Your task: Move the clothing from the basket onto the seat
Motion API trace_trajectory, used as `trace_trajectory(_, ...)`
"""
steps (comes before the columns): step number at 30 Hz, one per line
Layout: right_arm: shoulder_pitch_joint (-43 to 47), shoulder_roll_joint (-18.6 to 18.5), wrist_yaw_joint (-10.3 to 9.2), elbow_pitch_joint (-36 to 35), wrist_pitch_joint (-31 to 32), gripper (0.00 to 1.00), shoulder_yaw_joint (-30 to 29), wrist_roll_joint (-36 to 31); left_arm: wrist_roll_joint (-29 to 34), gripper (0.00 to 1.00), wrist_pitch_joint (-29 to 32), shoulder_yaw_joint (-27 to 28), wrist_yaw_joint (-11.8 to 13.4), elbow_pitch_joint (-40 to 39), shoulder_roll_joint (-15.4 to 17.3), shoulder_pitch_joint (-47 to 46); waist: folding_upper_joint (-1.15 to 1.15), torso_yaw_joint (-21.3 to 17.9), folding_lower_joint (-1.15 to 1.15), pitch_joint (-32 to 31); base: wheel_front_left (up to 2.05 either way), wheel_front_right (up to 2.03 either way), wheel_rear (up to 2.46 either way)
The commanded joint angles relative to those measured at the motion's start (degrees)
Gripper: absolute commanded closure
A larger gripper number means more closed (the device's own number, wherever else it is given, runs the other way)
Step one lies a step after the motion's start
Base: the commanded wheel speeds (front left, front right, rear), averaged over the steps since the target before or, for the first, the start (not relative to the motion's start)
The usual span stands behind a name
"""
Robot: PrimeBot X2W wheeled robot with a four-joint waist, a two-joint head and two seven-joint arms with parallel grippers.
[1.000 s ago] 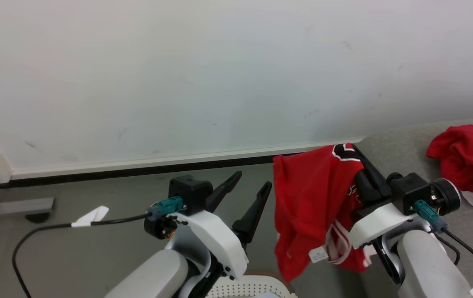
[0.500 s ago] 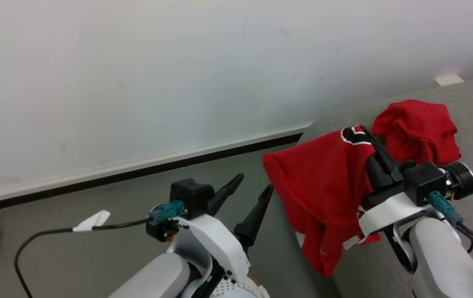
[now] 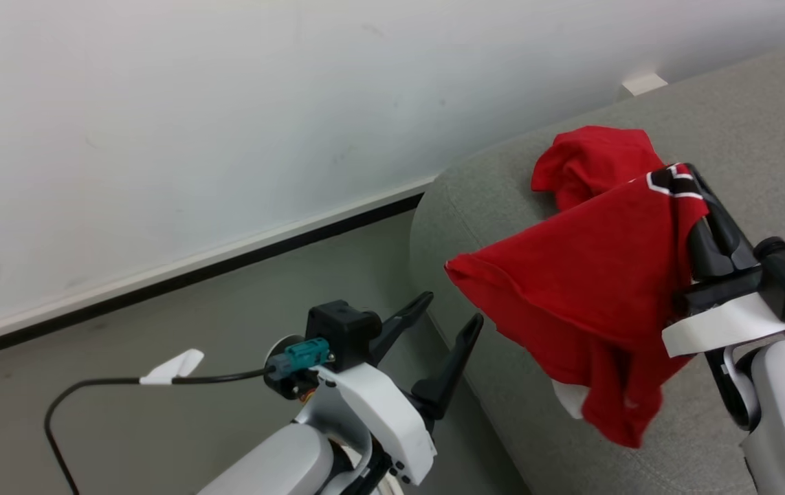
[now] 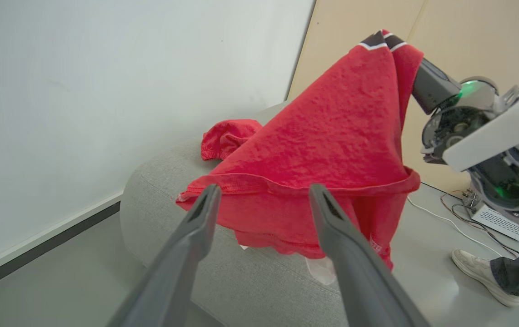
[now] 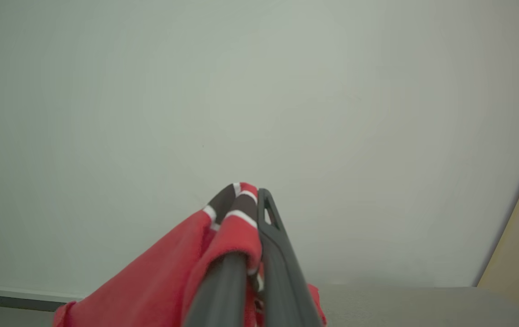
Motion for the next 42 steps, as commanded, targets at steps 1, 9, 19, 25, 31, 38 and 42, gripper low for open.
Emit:
trace_trajectory(1,-0.66,-0.72,-0.15,-0.65,-0.17,1.0,-0.6,0.45,1.3,0.0,0.4,-0.22,0.03,-0.49,0.13,-0.48,0.0,-0.59,0.0,1.32,0.0,0.0,0.0)
trace_trajectory(9,-5.29,-3.1,-0.15,-1.98,-0.11,1.0,-3.75,1.24,3.47,0.0,3.34,-1.83,-0.85,-3.67,1.22,-4.8,0.0,3.15,0.0,10.49,0.0,0.0,0.0)
trace_trajectory(19,-28.35,-13.22,-0.15,-1.45,5.73,1.0,-18.11,0.89,6.44,0.0,7.75,-1.07,-2.38,-8.93,5.32,-12.86,0.0,10.35,0.0,26.88,0.0,0.0,0.0)
trace_trajectory(25,-38.03,-19.13,-0.15,4.88,9.77,1.0,-27.21,-1.22,7.35,0.0,8.67,0.04,-2.01,-11.22,7.15,-14.97,0.0,11.8,0.0,32.48,0.0,0.0,0.0)
trace_trajectory(31,-36.14,-18.84,-0.15,15.7,7.74,1.0,-33.71,-4.7,7.74,0.0,9.23,0.05,-1.88,-11.88,7.96,-15.58,0.0,11.45,0.0,34.36,0.0,0.0,0.0)
trace_trajectory(38,-29.27,-14.18,-0.15,28.51,2.56,1.0,-39.6,-10.28,6.48,0.0,8.56,1.0,-0.69,-10.9,9.11,-13.23,0.0,10.75,0.0,33.69,0.0,0.0,0.0)
trace_trajectory(42,-26.91,-12.12,-0.15,32.42,0.63,0.43,-42.14,-13.49,6.59,0.0,7.62,1.97,0.86,-9.98,10.03,-11.74,0.0,10.33,0.0,32.04,0.0,0.0,0.0)
